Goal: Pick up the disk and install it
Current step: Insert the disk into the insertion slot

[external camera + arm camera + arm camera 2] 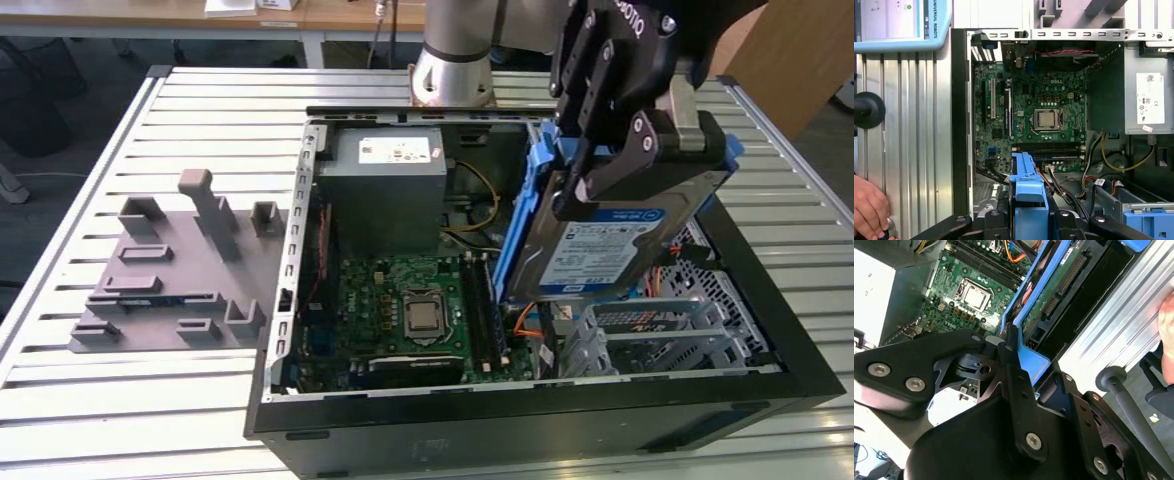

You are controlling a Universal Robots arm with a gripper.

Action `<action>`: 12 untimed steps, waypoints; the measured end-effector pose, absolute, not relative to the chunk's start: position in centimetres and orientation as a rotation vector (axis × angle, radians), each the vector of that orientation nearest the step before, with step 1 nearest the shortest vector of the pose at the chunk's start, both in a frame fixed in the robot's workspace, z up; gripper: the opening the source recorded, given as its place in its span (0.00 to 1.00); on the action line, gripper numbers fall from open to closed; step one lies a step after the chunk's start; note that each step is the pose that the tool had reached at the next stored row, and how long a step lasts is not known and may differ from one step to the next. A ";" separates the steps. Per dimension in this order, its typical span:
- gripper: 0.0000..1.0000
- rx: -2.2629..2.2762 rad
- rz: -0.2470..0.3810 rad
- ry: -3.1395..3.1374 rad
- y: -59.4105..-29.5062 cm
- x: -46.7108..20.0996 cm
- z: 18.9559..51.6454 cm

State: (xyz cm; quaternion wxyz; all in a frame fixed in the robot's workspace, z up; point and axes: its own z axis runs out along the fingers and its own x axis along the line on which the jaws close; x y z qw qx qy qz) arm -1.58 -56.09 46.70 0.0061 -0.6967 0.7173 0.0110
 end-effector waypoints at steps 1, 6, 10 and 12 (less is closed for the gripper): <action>0.36 -2.180 0.034 2.245 -56.1 -1.5 46.7; 0.36 -2.180 0.035 2.244 -56.1 -0.9 46.6; 0.36 -2.180 0.034 2.245 -56.1 -0.5 46.5; 0.36 -2.180 0.034 2.245 -56.1 -0.2 46.4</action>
